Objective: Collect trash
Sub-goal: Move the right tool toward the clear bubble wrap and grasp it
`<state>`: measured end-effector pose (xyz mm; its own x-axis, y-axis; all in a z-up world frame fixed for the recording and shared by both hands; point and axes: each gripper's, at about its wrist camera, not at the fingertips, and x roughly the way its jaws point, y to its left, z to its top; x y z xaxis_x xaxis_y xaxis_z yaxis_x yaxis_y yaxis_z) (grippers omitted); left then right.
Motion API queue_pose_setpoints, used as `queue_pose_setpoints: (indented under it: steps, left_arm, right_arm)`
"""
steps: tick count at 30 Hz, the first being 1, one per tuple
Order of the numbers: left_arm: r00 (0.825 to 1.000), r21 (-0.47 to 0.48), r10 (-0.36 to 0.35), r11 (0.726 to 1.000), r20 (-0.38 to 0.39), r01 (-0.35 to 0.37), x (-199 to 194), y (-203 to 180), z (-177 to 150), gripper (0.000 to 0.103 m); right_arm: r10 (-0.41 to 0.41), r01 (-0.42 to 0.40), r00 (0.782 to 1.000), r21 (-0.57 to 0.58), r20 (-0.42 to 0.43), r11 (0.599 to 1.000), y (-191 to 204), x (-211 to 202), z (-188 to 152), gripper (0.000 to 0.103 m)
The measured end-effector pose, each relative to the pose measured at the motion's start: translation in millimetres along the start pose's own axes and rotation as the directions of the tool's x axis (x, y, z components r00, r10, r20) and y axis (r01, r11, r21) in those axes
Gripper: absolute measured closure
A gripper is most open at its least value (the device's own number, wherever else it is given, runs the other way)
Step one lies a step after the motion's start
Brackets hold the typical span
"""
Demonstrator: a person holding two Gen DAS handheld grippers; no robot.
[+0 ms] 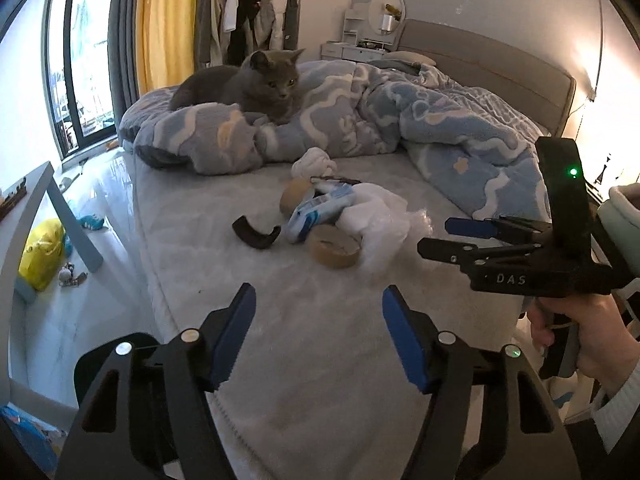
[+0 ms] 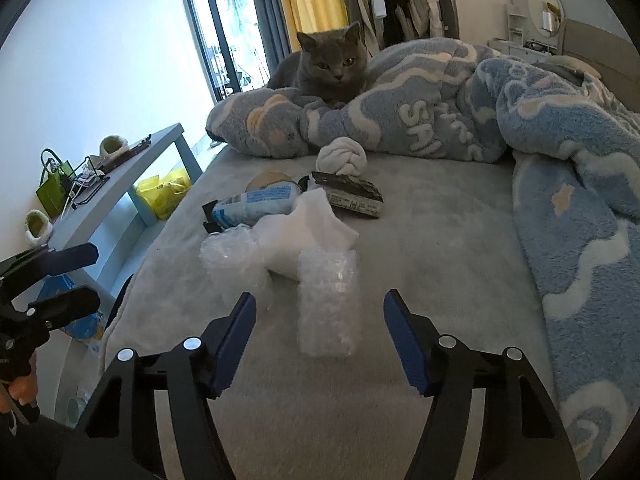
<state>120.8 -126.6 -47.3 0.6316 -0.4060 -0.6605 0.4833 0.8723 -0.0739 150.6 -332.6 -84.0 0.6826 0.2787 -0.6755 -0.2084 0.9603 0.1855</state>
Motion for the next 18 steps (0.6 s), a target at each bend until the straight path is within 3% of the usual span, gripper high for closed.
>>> queue_pose_setpoints:
  steps: [3, 13, 18]
  left_arm:
    - [1.000, -0.020, -0.016, 1.000, -0.012, 0.016, 10.4, 1.9, 2.8, 0.037]
    - [0.995, 0.004, -0.087, 0.996, -0.049, 0.087, 35.2, -14.4, 11.8, 0.039]
    - [0.992, 0.012, -0.111, 0.994, -0.057, 0.112, 46.6, -22.4, 16.3, 0.040]
  right_arm:
    - [0.009, -0.008, 1.000, 0.022, -0.022, 1.000, -5.8, 8.5, 0.9, 0.044]
    - [0.050, -0.046, 0.997, 0.072, -0.061, 0.996, -15.4, 25.6, 4.2, 0.050]
    - [0.070, -0.064, 0.994, 0.081, -0.078, 0.995, -18.8, 30.1, 5.1, 0.064]
